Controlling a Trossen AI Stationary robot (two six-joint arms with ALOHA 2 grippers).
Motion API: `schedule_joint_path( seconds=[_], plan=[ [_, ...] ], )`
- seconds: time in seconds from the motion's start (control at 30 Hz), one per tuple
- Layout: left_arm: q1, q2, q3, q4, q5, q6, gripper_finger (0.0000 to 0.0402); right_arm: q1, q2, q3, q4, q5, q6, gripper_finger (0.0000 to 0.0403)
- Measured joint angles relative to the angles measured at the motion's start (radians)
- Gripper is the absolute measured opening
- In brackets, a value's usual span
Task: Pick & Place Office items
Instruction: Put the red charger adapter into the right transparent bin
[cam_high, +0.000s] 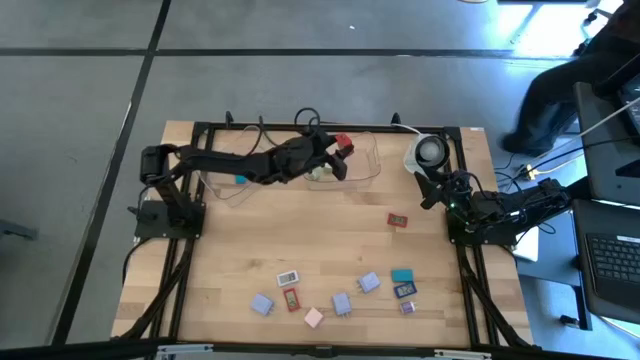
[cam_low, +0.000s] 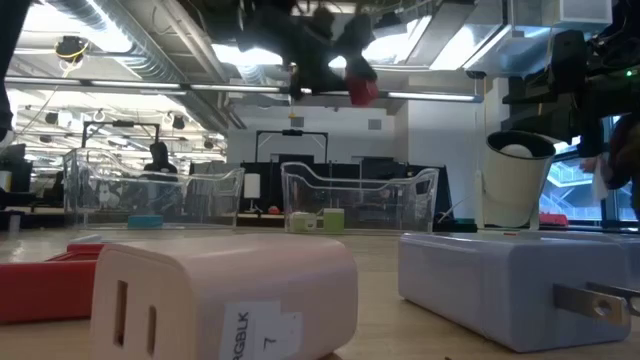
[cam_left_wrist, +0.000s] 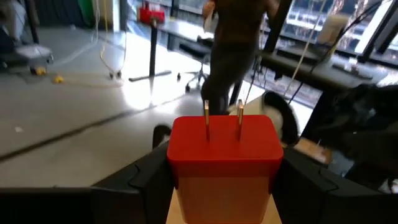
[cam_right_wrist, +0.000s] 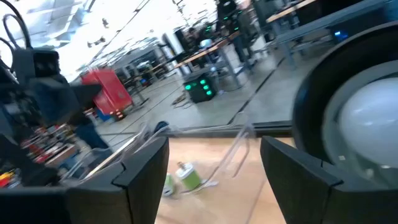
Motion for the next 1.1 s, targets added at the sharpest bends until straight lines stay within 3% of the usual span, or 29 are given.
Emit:
schedule_joint_path(
  seconds=[0.17, 0.6, 0.77, 1.1],
  plan=[
    [0.055, 0.086, 0.000, -0.011, 0.087, -0.043, 0.0212, 0.000, 0.000, 0.000, 0.000, 0.099, 0.000, 0.0258],
    [0.085, 0.130, 0.000, -0.273, 0.105, 0.050, 0.0212, 0.000, 0.000, 0.000, -0.009, 0.217, -0.001, 0.0258],
    [0.085, 0.130, 0.000, -0.407, 0.111, 0.060, 0.0212, 0.000, 0.000, 0.000, -0.012, 0.221, -0.001, 0.0258],
    [0.084, 0.130, 0.000, -0.471, 0.144, 0.111, 0.0212, 0.000, 0.000, 0.000, -0.016, 0.221, -0.001, 0.0258]
  ],
)
